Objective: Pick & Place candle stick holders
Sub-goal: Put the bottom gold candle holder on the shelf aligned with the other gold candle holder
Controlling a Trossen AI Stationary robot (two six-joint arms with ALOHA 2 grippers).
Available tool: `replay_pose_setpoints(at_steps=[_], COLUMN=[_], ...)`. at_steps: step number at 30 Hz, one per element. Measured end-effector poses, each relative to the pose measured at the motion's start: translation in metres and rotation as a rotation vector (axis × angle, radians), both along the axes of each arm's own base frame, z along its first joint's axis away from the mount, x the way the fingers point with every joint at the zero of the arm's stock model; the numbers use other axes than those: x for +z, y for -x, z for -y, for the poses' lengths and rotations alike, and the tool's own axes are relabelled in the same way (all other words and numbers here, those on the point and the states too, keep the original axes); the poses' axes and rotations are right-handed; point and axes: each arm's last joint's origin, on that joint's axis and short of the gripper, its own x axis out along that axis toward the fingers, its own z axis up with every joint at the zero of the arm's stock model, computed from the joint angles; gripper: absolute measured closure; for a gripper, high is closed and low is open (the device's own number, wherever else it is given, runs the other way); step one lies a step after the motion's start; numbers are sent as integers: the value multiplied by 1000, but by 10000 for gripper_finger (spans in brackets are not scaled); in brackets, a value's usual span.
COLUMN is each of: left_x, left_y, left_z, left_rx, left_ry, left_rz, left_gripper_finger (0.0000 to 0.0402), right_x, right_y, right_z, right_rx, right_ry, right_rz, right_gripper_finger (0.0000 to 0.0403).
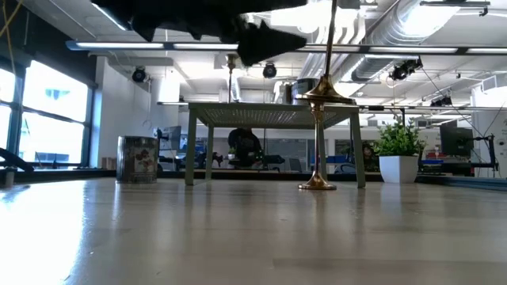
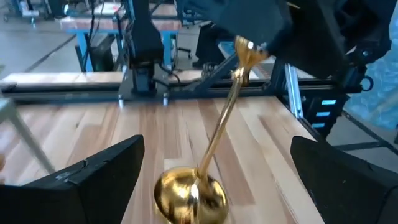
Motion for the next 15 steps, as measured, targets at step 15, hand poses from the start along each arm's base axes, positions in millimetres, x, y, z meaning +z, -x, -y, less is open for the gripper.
replay_pose_setpoints(at_steps=[15], left_x=[-15], left_y=[-47], left_z=[9], left_rx=[-79], left_ry=[-53], left_rz=[-13], left_gripper_finger=[28], right_x=[0], right_y=[0], right_z=[0], right_rx=[6], right_ry=[4], right_rz=[3], right_gripper_finger=[291])
